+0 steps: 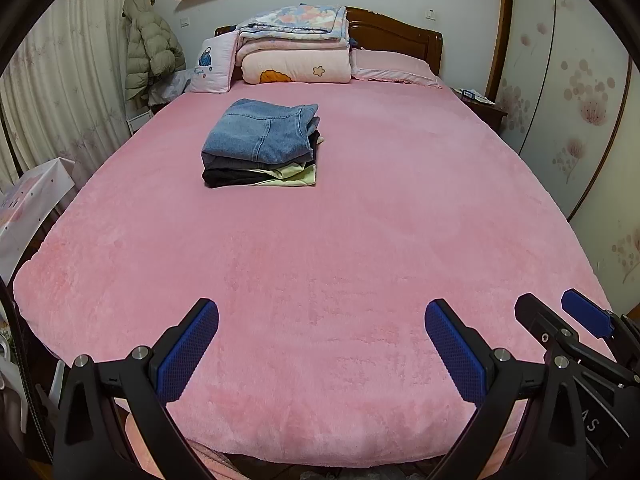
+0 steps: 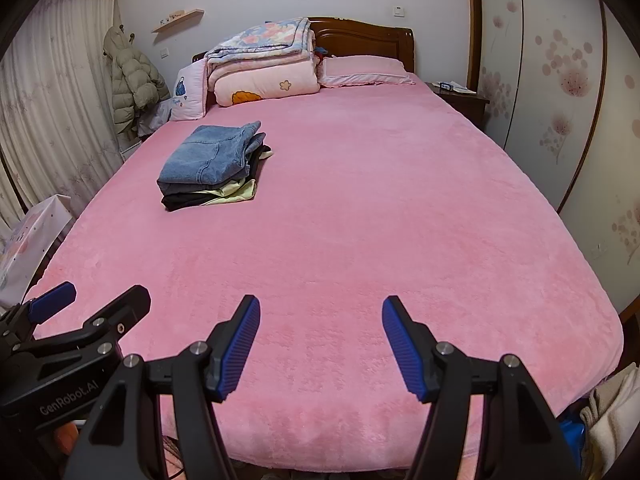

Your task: Fold large clothes

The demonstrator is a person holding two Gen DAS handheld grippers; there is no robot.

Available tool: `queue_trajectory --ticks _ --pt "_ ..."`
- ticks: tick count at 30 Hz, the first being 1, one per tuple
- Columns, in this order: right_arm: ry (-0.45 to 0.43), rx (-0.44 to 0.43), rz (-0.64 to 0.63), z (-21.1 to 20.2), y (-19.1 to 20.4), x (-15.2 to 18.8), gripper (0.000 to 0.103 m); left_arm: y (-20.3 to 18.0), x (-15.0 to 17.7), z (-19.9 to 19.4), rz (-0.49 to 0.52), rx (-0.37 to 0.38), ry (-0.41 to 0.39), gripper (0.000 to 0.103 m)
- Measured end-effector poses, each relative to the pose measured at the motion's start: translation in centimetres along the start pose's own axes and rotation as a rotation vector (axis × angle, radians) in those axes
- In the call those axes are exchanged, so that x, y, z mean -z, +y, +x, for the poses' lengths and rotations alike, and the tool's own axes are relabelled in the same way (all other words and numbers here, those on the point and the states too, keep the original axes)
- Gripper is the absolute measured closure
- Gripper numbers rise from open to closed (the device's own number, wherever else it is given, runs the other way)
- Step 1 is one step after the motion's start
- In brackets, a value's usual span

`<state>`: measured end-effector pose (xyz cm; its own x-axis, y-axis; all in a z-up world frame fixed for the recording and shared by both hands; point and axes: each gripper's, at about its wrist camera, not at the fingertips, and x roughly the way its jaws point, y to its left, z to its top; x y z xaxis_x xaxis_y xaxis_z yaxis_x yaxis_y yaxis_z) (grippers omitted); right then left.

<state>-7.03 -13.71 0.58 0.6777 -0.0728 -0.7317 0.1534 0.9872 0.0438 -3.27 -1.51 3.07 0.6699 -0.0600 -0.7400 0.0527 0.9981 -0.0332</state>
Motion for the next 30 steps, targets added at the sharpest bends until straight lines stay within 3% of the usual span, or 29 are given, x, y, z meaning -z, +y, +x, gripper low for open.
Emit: queue_trajectory --ticks 30 --pt "0.009 0.009 -0.006 0.07 0.04 0.06 0.039 0.43 0.45 0.21 -0.001 0.011 0.009 0.0"
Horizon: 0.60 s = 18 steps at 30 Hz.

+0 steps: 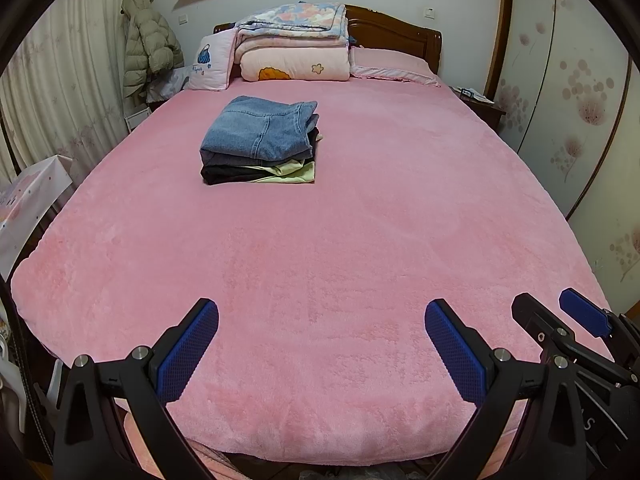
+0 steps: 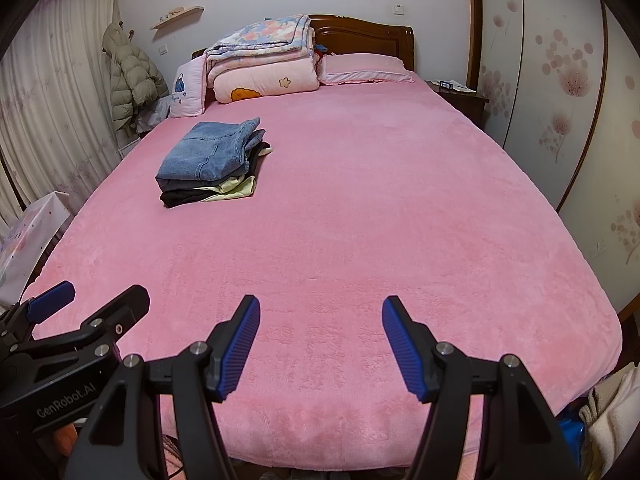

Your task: Fold large clothes

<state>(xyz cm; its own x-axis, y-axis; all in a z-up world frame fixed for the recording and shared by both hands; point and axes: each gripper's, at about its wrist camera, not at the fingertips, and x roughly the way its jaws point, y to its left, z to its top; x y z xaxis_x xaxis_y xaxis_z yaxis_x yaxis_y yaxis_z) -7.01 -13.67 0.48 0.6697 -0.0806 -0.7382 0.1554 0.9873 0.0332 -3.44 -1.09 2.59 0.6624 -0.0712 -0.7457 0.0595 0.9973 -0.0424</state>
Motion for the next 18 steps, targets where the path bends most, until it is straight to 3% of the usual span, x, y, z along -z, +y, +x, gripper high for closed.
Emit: queue_trajectory --ticks 18 --pt "0.005 0.0 -0.001 0.11 -0.08 -0.08 0.039 0.29 0.03 0.17 -0.001 0.0 0.018 0.001"
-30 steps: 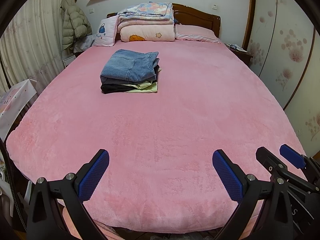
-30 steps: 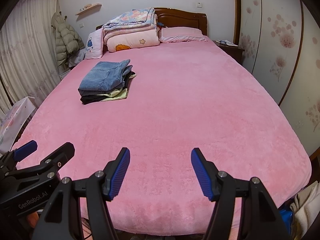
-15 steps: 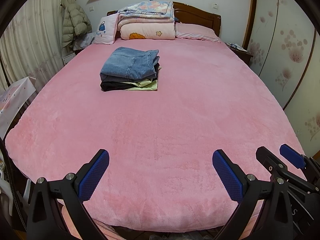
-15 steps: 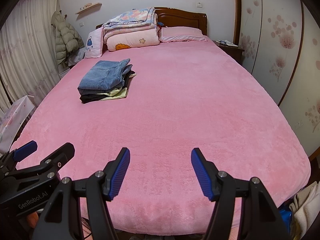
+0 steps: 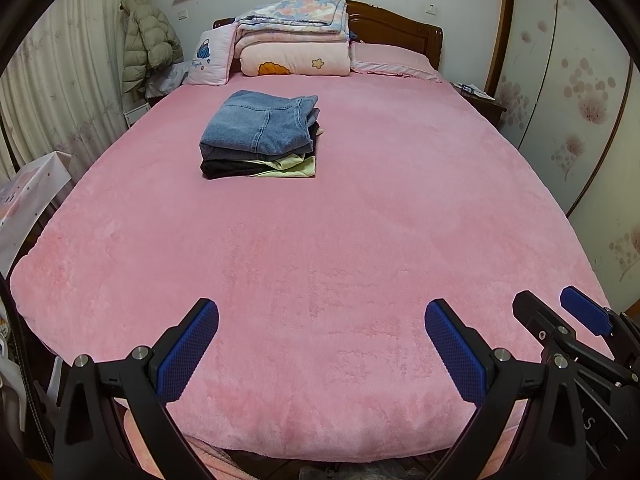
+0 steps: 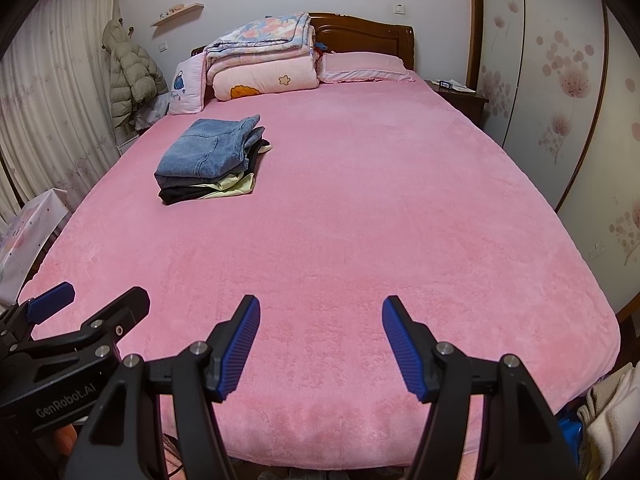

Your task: Fold large clothes

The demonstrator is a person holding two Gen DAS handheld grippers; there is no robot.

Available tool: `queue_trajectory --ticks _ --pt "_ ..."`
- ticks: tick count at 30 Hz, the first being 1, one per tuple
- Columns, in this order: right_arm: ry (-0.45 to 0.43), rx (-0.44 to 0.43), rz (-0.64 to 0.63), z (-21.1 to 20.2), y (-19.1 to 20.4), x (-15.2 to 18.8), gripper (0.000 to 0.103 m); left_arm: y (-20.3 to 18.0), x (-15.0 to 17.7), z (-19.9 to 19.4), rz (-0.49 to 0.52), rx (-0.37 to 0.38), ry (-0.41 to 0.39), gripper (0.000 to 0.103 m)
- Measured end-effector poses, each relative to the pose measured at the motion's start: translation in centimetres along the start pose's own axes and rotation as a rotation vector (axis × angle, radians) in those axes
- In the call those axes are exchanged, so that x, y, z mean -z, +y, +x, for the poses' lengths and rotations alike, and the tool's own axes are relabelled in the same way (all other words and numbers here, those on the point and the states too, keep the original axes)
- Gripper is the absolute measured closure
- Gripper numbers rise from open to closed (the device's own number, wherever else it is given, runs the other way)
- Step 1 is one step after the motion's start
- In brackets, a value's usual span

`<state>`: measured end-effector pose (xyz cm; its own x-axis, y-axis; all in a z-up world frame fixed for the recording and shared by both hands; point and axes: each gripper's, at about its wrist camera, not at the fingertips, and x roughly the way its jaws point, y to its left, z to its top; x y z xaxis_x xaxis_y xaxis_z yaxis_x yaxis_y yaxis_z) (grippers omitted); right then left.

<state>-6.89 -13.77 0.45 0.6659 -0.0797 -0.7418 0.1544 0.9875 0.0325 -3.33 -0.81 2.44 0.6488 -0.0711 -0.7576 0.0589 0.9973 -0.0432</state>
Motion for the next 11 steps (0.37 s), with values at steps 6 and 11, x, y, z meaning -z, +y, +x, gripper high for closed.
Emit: queue_trajectory --ticks 6,11 --pt "0.001 0.008 -0.007 0.07 -0.08 0.24 0.039 0.04 0.05 0.16 0.0 -0.008 0.005 0.001" --pt "0.001 0.01 -0.009 0.09 -0.1 0.34 0.039 0.18 -0.01 0.21 0.0 -0.011 0.008 0.0"
